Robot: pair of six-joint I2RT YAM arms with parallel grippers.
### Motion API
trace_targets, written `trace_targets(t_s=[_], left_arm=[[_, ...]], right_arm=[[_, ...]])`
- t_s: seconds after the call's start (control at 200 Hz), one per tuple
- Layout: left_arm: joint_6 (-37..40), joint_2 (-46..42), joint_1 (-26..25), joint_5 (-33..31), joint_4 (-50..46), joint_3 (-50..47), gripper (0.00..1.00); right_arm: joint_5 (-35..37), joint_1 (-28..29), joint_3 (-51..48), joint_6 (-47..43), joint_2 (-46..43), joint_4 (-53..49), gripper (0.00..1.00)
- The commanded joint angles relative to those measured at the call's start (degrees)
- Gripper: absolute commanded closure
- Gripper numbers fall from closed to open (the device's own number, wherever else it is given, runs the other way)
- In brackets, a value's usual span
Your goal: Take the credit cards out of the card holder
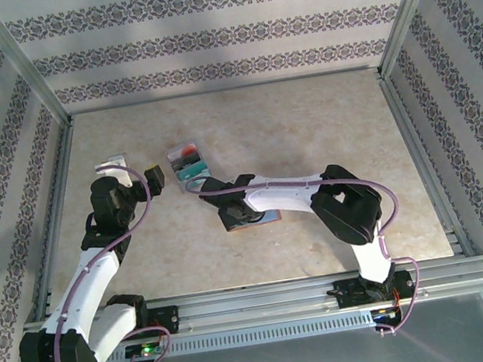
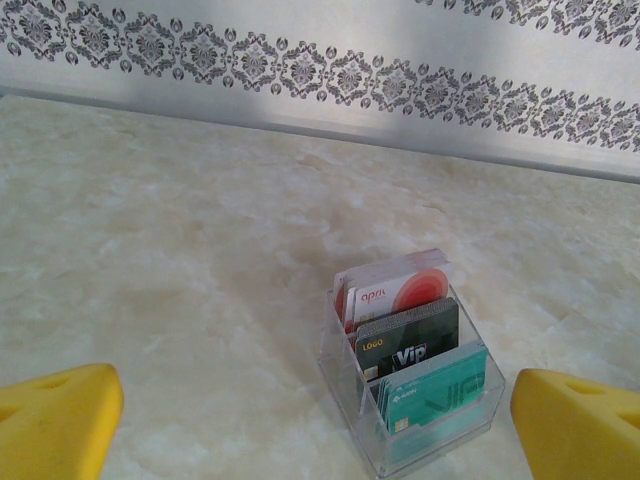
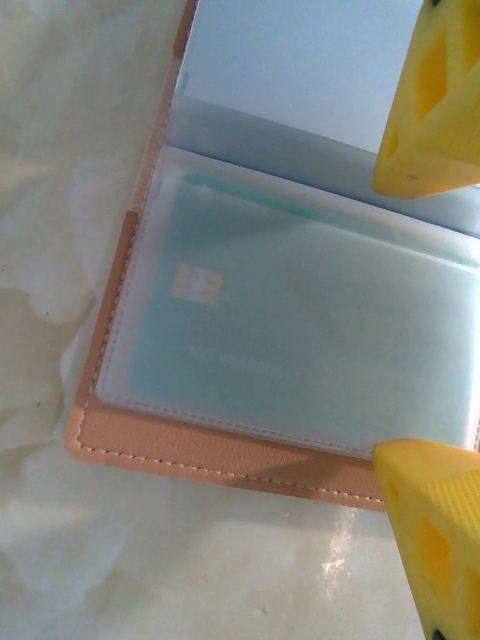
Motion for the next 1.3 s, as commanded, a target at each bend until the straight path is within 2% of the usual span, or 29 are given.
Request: trace_targets(t_s=[0.0, 0.24, 0.48, 0.575, 0.735, 0.904, 0.989, 1.179, 1.294], left_arm=[[-0.8, 0.1, 0.4, -0.8, -1.0, -0.4, 0.01], [-0.7, 0.4, 0.5, -0.4, -1.2, 0.0, 0.01], [-0.8, 0.2, 0.4, 0.1, -1.5, 0.2, 0.01], [-0.8, -0.1, 0.4, 0.5, -1.9, 0.5, 0.01], [-0.8, -1.4, 0.4, 1.0, -3.4, 1.8, 0.01], [-0.3, -2.9, 0.4, 1.3, -6.1, 3.4, 0.01], [0.1, -3.7, 0.4, 1.5, -7.5, 4.4, 0.01], [1.8, -4.9, 0.5, 1.8, -10.9, 6.4, 0.01], [2.5, -6.0, 0.4, 1.3, -12.0, 6.7, 0.0]], right_arm=[[-0.7, -0.4, 1.8, -0.4, 1.5, -1.0, 0.34], [-2.6, -0.4, 1.2, -0.6, 1.6, 0.4, 0.31], [-2.5, -0.8, 0.1, -0.2, 2.1, 0.4, 0.33], [-3.0, -1.5, -1.1, 0.0, 2.0, 1.0, 0.41], [-3.7, -2.6, -2.1, -0.1, 1.2, 2.0, 0.58], [-0.8, -3.0, -1.6, -0.9, -0.4, 1.2, 0.63], [1.8, -3.2, -1.6, -0.9, -1.6, 0.0, 0.62], [5.6, -4.3, -4.1, -0.2, -4.8, -0.8, 0.52], [7.1, -5.2, -6.4, 0.2, -6.8, -0.8, 0.5]])
